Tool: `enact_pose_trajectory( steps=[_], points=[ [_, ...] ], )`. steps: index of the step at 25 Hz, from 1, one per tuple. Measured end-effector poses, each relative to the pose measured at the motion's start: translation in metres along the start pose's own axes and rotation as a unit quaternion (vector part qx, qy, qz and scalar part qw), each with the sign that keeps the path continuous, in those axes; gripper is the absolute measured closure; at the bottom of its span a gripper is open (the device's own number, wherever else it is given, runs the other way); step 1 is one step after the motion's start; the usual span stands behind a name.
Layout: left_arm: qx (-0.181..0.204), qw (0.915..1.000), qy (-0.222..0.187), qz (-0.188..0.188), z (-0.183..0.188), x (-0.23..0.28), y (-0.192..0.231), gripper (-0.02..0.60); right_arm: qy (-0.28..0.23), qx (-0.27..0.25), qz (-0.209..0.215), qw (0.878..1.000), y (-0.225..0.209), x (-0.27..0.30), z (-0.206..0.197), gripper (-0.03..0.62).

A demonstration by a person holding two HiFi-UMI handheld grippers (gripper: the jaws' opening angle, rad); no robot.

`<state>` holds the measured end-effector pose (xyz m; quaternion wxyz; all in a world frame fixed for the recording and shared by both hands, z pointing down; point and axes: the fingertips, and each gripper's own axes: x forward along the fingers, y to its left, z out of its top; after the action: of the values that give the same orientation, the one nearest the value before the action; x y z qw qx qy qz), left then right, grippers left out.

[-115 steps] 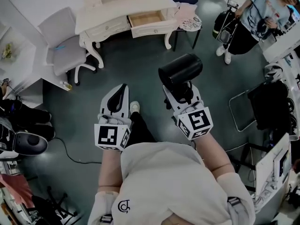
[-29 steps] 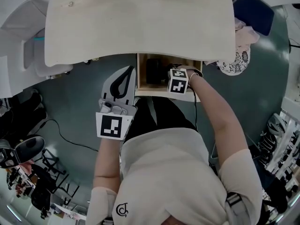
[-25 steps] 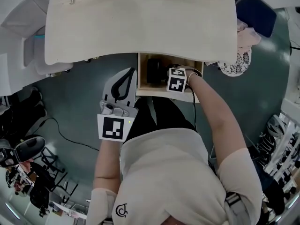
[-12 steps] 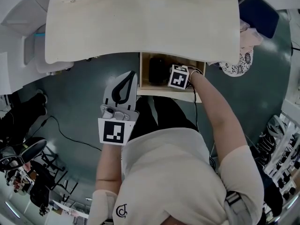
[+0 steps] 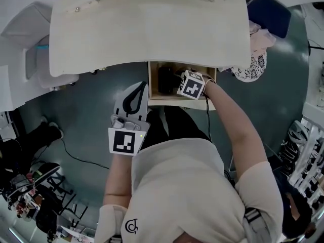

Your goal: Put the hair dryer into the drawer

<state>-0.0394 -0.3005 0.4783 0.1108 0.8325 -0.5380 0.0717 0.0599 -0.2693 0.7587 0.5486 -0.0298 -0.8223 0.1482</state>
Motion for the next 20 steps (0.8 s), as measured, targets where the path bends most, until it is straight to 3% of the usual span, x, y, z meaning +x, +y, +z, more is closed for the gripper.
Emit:
enact_pose_trajectory(
  steps=[4,7,12,15,20],
  points=[
    [0.019,0.9997,-0.014,-0.008,0.018,-0.006,-0.001,0.568,-0.071,0.043,-0.052,0.995,-0.006,-0.044,0.032,0.455],
    [0.022,0.9994,-0.023,-0.009,0.031,-0.014,0.005,0.568,-0.095,0.042,-0.09,0.991,-0.003,-0.074,0.047,0.569],
    [0.038,0.9988,-0.031,0.005,0.05,-0.037,0.02,0.568,-0.17,0.039,-0.143,0.974,0.021,-0.131,0.084,0.588],
    [0.044,0.9982,-0.041,0.005,0.062,-0.05,0.029,0.568,-0.255,0.031,-0.171,0.951,0.04,-0.174,0.117,0.587],
    [0.063,0.9965,-0.055,0.002,0.081,-0.074,0.035,0.568,-0.379,0.038,-0.259,0.887,0.067,-0.246,0.163,0.586]
  ],
)
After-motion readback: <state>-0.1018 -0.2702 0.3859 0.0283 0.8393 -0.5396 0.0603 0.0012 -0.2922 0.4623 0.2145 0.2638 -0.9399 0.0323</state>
